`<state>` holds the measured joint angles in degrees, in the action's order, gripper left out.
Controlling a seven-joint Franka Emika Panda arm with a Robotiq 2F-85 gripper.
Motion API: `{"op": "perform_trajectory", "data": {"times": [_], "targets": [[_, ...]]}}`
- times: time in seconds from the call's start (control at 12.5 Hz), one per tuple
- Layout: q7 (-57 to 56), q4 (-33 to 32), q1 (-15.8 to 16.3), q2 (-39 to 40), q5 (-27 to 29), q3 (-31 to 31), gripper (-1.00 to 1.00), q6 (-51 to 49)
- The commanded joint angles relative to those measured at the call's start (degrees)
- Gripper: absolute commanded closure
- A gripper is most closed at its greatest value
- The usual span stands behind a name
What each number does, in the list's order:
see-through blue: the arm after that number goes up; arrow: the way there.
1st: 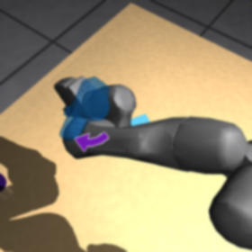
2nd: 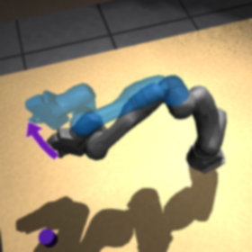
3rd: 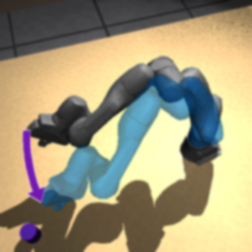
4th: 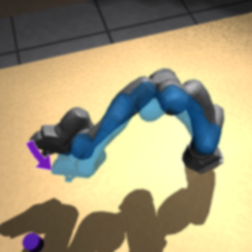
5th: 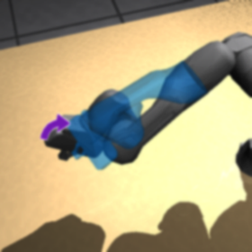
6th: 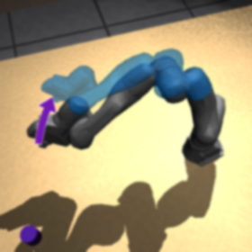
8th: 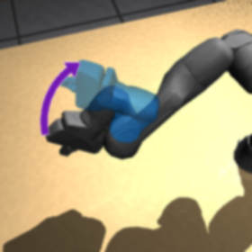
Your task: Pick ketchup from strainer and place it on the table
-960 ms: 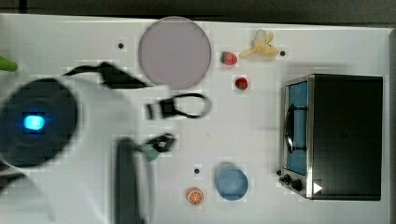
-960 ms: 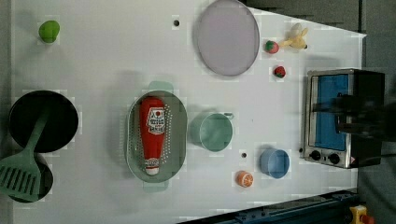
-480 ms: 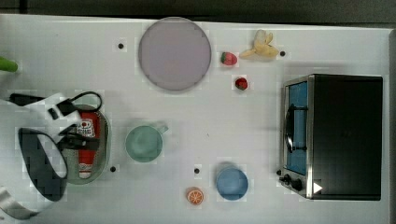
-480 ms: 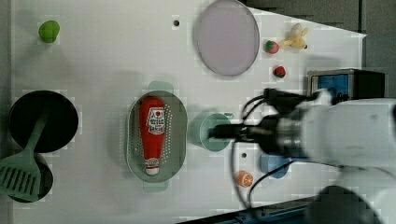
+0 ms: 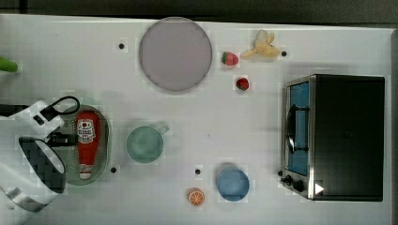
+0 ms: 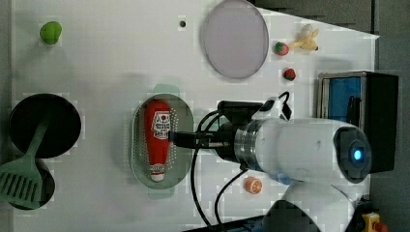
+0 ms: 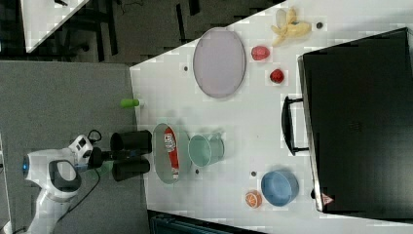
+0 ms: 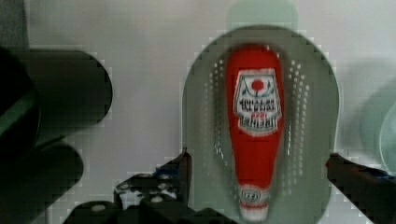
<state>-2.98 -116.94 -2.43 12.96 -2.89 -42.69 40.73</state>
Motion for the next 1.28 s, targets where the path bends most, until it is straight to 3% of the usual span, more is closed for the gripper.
{"op": "perform_trajectory", "data": {"times": [0.08,0.4,0.96,1.04,1.28], "targets": [[3.6,-4.7,0.3,3.7,-2.8,0.7,-1.0,7.7],[3.6,-9.0,0.4,11.1,-3.3,1.0,-1.0,20.4],[3.6,-8.6,3.4,21.1,-4.1,4.8,-1.0,27.9],[3.6,-8.6,4.2,21.7,-5.0,5.9,-0.92,28.5],[3.6,-8.6,6.3,22.1,-6.6,7.9,-0.21,30.7]]}}
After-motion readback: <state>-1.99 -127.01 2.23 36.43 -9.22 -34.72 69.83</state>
